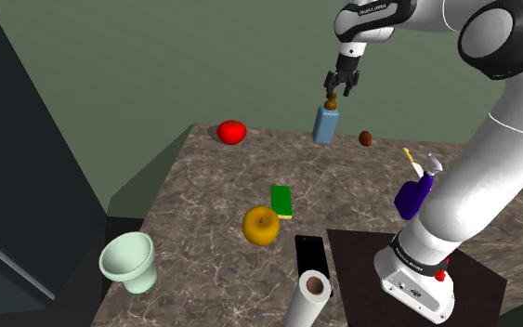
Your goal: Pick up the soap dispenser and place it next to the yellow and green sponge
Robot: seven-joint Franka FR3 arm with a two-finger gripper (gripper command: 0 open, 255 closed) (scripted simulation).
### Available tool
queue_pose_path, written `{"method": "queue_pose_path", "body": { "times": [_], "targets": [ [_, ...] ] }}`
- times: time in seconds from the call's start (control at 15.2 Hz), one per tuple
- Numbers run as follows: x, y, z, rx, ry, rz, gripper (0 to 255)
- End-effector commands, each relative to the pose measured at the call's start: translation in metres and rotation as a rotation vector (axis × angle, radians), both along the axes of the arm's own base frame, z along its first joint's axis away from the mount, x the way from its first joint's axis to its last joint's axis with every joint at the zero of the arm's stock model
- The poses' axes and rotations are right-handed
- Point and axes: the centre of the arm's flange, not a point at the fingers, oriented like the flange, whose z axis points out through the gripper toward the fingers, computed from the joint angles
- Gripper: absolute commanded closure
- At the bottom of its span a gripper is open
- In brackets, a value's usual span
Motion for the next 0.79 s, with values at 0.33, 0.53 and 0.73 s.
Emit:
{"method": "queue_pose_path", "body": {
  "times": [0.33,0.53,0.73],
  "targets": [
    [0.054,-0.071,-0.012,-0.029,-0.016,-0.03,0],
    [0.071,-0.094,-0.015,-0.039,-0.022,-0.04,0],
    [0.071,-0.094,-0.031,-0.039,-0.022,-0.04,0]
  ]
}}
